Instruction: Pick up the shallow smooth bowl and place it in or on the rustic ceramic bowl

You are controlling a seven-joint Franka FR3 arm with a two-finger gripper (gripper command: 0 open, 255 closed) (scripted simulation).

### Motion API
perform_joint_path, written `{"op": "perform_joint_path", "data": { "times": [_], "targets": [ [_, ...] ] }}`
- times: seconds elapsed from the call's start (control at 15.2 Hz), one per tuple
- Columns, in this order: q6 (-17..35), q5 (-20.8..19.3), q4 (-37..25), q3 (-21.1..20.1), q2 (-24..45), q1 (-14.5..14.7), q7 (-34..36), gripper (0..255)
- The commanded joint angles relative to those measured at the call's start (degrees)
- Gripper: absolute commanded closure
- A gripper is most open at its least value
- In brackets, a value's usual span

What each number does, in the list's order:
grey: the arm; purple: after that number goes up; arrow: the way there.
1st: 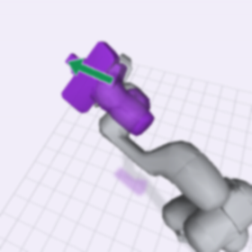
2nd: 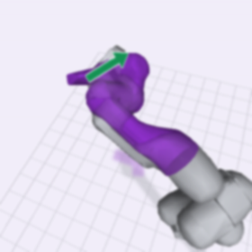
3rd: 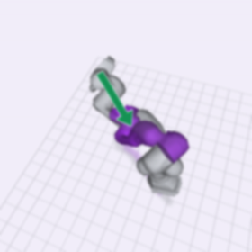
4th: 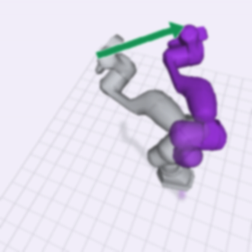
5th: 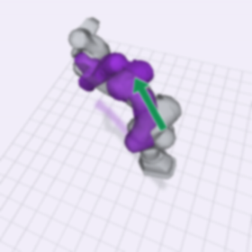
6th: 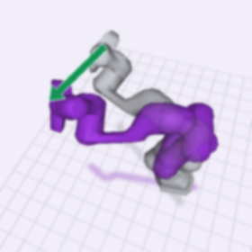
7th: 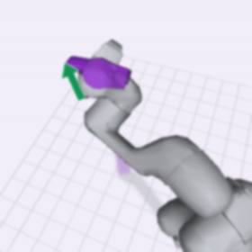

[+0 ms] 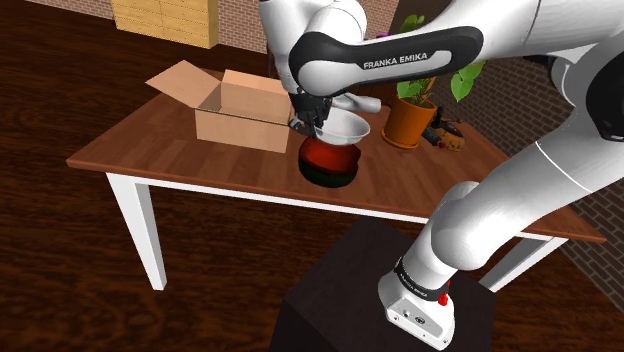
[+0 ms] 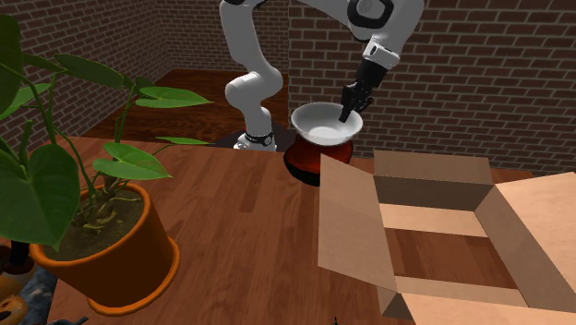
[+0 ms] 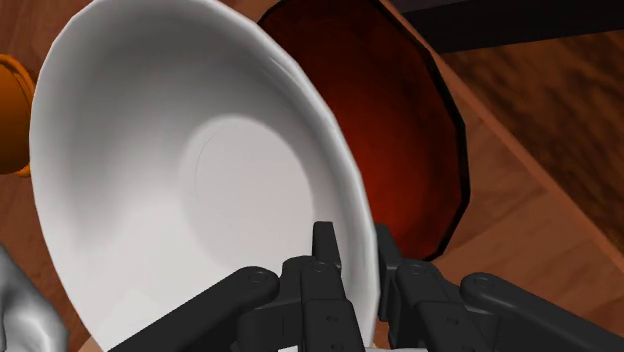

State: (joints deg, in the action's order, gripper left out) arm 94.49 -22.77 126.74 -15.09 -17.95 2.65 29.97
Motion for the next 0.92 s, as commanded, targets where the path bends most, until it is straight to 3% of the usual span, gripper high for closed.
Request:
{"op": "perform_joint_path", "data": {
  "times": [0.0, 0.4, 0.86],
  "targets": [
    [1.5, -0.2, 1.2, 0.0, 0.4, 0.0, 0.6, 255],
    [5.6, -0.7, 4.7, 0.0, 1.5, -0.1, 2.6, 255],
    [5.8, -0.7, 4.8, 0.0, 1.6, -0.1, 2.7, 255]
  ]
}}
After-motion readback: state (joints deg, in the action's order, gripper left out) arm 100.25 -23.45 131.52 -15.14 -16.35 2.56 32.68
